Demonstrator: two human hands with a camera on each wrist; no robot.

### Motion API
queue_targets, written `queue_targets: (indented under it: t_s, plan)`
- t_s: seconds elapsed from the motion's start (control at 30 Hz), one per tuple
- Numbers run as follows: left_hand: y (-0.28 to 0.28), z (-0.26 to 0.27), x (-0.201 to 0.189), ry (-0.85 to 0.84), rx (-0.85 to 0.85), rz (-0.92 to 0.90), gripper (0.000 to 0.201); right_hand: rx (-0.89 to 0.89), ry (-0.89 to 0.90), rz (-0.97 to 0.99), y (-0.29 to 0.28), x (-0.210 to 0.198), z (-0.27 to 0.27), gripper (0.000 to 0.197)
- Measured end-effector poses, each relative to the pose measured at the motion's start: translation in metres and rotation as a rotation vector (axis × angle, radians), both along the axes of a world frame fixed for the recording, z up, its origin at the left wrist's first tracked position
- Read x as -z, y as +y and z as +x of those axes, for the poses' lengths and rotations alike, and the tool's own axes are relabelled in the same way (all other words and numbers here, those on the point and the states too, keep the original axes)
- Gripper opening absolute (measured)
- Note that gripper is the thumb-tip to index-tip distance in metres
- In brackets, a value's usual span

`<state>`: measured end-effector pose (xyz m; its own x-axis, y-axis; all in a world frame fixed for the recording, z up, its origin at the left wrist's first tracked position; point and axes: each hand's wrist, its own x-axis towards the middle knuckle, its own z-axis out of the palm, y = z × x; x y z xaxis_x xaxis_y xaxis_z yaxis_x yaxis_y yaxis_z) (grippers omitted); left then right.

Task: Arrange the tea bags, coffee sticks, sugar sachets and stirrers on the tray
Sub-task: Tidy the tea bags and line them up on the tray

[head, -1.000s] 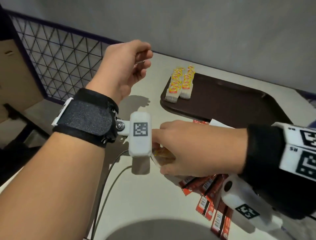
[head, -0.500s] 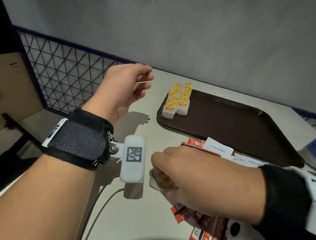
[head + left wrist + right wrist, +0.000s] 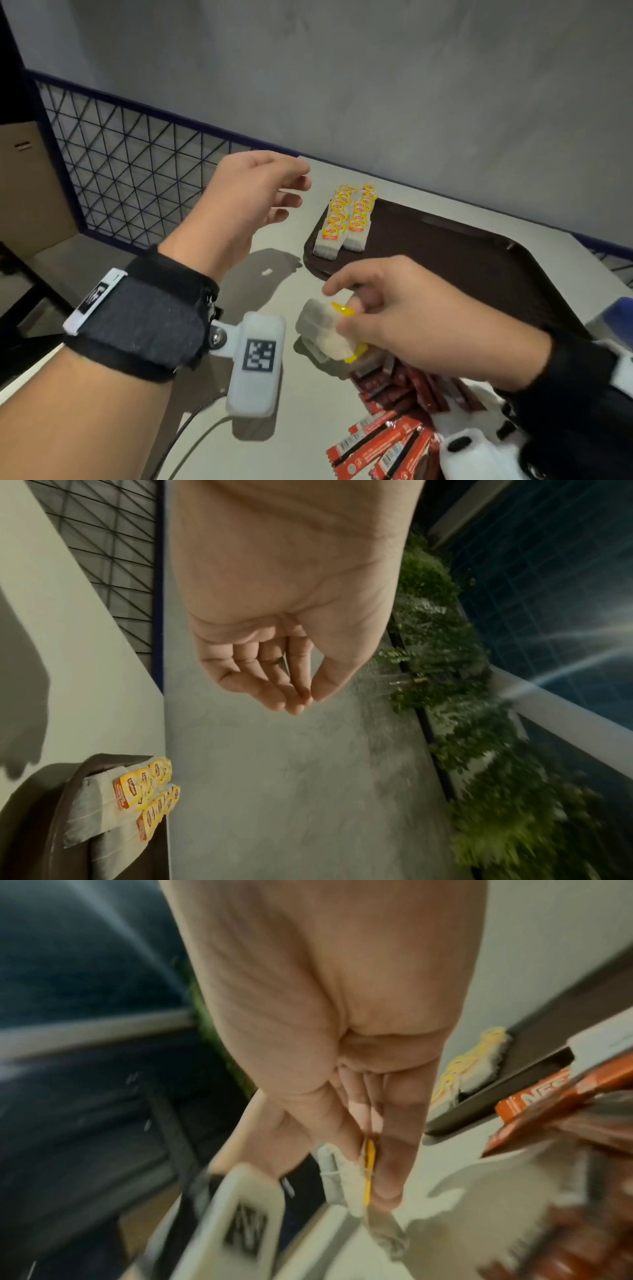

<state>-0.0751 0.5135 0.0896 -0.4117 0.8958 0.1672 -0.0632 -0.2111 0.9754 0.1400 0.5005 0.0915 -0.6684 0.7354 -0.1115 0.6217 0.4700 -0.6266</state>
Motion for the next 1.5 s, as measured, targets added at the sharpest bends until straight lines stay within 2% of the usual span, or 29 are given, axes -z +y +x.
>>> queue_targets:
  t_s: [0.1, 0.17, 0.27, 0.4, 0.53, 0.67, 0.8, 0.97, 1.07, 1.2, 1.27, 1.37, 1.5]
  plan:
    - [-0.011, 0.018, -0.01, 0.16, 0.103, 0.1, 0.002, 0.2, 0.346, -0.392, 0.01, -0.014, 0.013, 0.03]
    - [-0.021, 0.033, -0.014, 0.266, 0.232, 0.197, 0.012, 0.287, 0.518, -0.505, 0.014, -0.024, 0.022, 0.031]
    - [-0.033, 0.051, -0.014, 0.419, 0.354, 0.237, 0.023, 0.349, 0.697, -0.54, 0.02, -0.035, 0.033, 0.032]
    - [-0.031, 0.065, -0.004, 0.595, 0.303, 0.241, 0.032, 0.371, 0.784, -0.493, 0.031, -0.042, 0.038, 0.025]
    - [-0.023, 0.065, 0.003, 0.55, 0.252, 0.285, 0.031, 0.3, 0.712, -0.401, 0.035, -0.046, 0.038, 0.005]
    - [-0.019, 0.067, 0.006, 0.435, 0.273, 0.325, 0.023, 0.21, 0.744, -0.443, 0.033, -0.049, 0.042, 0.022]
    - [-0.017, 0.067, 0.008, 0.249, 0.296, 0.284, 0.028, 0.165, 0.782, -0.39, 0.031, -0.048, 0.047, 0.008]
    - [-0.016, 0.071, 0.006, 0.088, 0.33, 0.192, 0.019, 0.186, 0.756, -0.101, 0.026, -0.039, 0.039, 0.011]
    - [-0.017, 0.07, 0.004, 0.026, 0.341, 0.164, 0.019, 0.197, 0.66, 0.179, 0.028, -0.034, 0.04, 0.012]
    - [-0.018, 0.066, 0.002, -0.024, 0.337, 0.162, 0.032, 0.205, 0.61, 0.388, 0.032, -0.031, 0.044, 0.011]
    - [-0.018, 0.065, 0.001, -0.043, 0.326, 0.159, 0.026, 0.185, 0.623, 0.367, 0.035, -0.033, 0.047, 0.011]
    - [-0.018, 0.065, -0.002, -0.048, 0.315, 0.147, 0.013, 0.09, 0.681, 0.231, 0.036, -0.041, 0.053, 0.007]
    - [-0.018, 0.065, -0.004, -0.057, 0.296, 0.135, 0.017, 0.041, 0.695, 0.17, 0.034, -0.052, 0.062, 0.007]
